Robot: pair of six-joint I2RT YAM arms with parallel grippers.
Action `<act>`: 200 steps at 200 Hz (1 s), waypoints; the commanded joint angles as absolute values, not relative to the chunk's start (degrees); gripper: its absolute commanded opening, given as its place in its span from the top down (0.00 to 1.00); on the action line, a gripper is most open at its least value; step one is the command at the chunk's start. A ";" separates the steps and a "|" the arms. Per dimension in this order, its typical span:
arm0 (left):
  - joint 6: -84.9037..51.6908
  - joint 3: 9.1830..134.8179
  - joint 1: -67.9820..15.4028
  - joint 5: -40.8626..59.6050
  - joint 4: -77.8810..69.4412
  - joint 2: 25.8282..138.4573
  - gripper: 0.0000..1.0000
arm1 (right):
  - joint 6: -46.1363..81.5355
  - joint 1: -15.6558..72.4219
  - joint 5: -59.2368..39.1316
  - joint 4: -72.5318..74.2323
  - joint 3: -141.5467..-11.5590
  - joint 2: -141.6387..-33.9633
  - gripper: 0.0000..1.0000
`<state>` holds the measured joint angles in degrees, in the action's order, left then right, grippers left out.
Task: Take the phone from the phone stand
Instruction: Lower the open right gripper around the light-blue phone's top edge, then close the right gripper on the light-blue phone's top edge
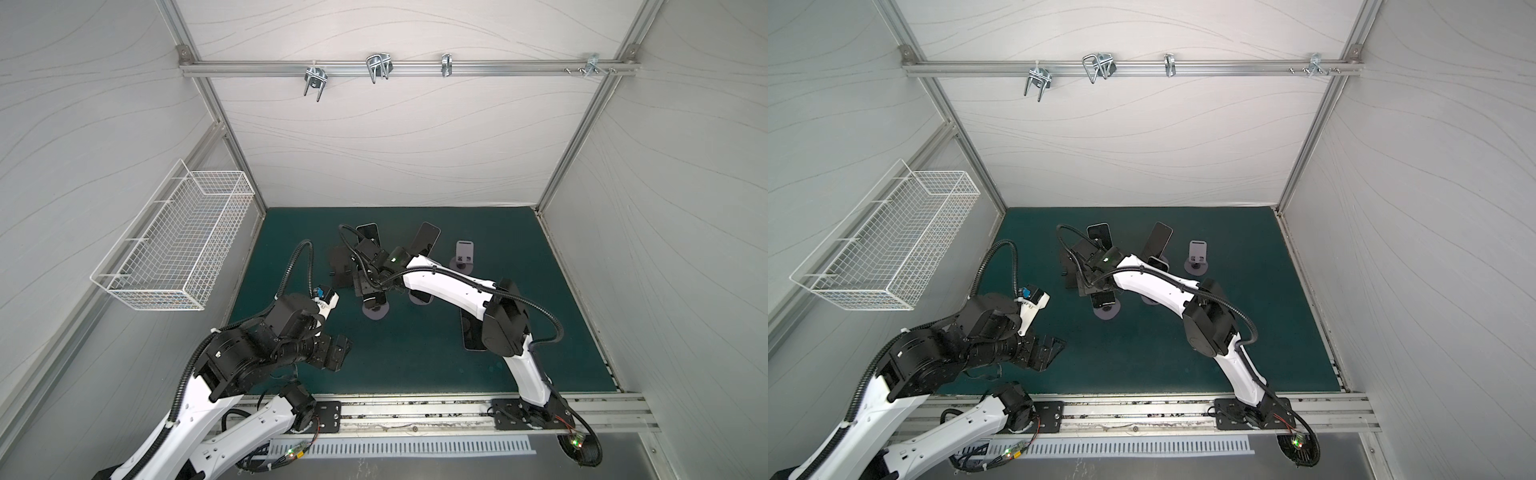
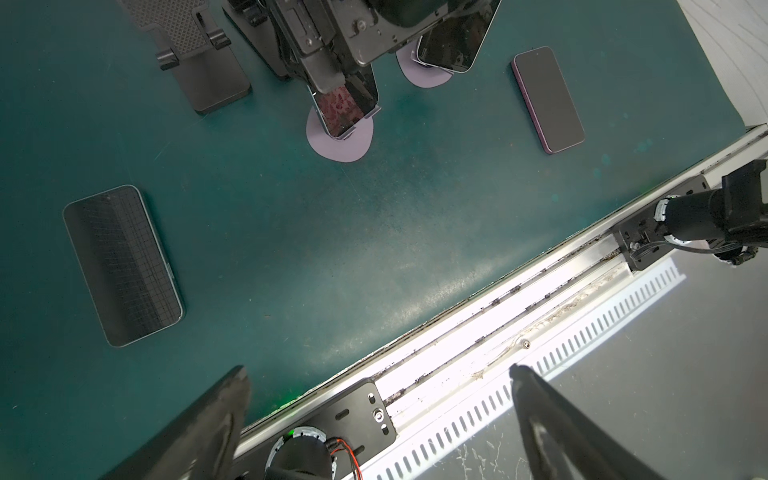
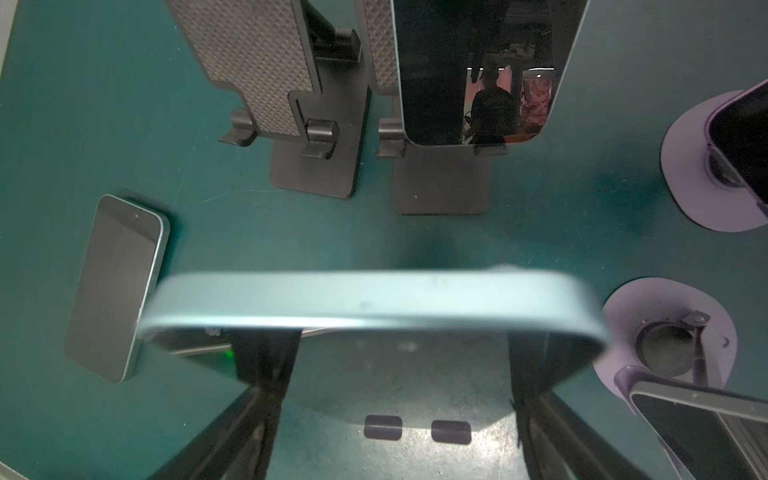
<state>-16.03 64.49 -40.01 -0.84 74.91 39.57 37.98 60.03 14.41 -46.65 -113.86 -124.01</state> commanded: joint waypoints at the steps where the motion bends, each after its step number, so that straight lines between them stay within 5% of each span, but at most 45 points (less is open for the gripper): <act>1: -15.03 65.91 -39.65 -1.68 73.76 38.91 0.01 | 38.23 59.85 14.48 -48.30 -115.69 -125.58 0.14; 200: -14.77 66.01 -39.66 -1.32 73.65 38.12 0.01 | 35.82 59.84 15.68 -50.00 -116.34 -124.41 0.27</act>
<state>-15.18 64.49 -40.01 -0.86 74.91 38.59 36.53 60.01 14.55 -48.53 -114.78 -124.79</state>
